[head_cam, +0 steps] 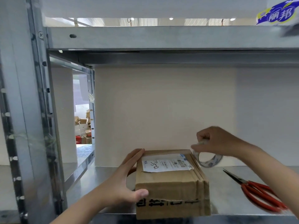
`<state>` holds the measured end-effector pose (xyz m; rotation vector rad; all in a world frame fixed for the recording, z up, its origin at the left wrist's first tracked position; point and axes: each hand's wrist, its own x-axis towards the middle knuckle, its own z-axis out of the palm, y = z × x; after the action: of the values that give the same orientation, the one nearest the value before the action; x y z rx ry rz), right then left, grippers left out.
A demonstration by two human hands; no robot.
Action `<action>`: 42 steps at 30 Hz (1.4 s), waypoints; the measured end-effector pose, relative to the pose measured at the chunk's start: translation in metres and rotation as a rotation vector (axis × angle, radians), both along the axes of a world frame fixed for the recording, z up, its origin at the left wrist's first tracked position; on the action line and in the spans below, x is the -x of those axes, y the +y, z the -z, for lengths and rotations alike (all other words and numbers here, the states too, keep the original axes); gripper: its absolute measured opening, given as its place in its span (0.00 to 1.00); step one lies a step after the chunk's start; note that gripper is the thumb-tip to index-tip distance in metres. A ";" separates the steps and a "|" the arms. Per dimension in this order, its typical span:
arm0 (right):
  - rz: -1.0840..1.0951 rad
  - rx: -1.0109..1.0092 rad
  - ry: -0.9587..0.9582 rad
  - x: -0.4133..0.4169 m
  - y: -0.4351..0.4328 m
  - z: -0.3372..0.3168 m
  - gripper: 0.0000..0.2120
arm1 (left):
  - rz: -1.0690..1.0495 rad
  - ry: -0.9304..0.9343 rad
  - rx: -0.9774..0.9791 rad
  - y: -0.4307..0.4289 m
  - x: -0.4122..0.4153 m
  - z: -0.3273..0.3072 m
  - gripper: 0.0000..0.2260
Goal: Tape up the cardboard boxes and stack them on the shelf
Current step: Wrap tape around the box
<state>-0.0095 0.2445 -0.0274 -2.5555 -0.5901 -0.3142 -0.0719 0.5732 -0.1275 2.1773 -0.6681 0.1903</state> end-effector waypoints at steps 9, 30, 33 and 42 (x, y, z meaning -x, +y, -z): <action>0.063 -0.015 -0.048 -0.001 0.001 0.042 0.20 | -0.037 -0.145 -0.873 -0.019 0.017 -0.068 0.42; -0.448 -1.121 0.340 -0.001 0.031 -0.018 0.24 | 0.031 -0.181 0.371 -0.092 -0.006 -0.075 0.38; -0.419 -0.988 0.328 -0.004 0.063 -0.018 0.23 | -0.011 -0.197 0.465 -0.076 -0.004 -0.052 0.43; -0.251 -0.656 0.113 0.008 0.032 -0.048 0.16 | 0.006 -0.209 0.479 -0.030 0.004 -0.031 0.42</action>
<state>-0.0172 0.2762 0.0206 -1.8372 -0.6304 -0.2251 -0.0761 0.5436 -0.0962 1.7083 -0.6647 0.5247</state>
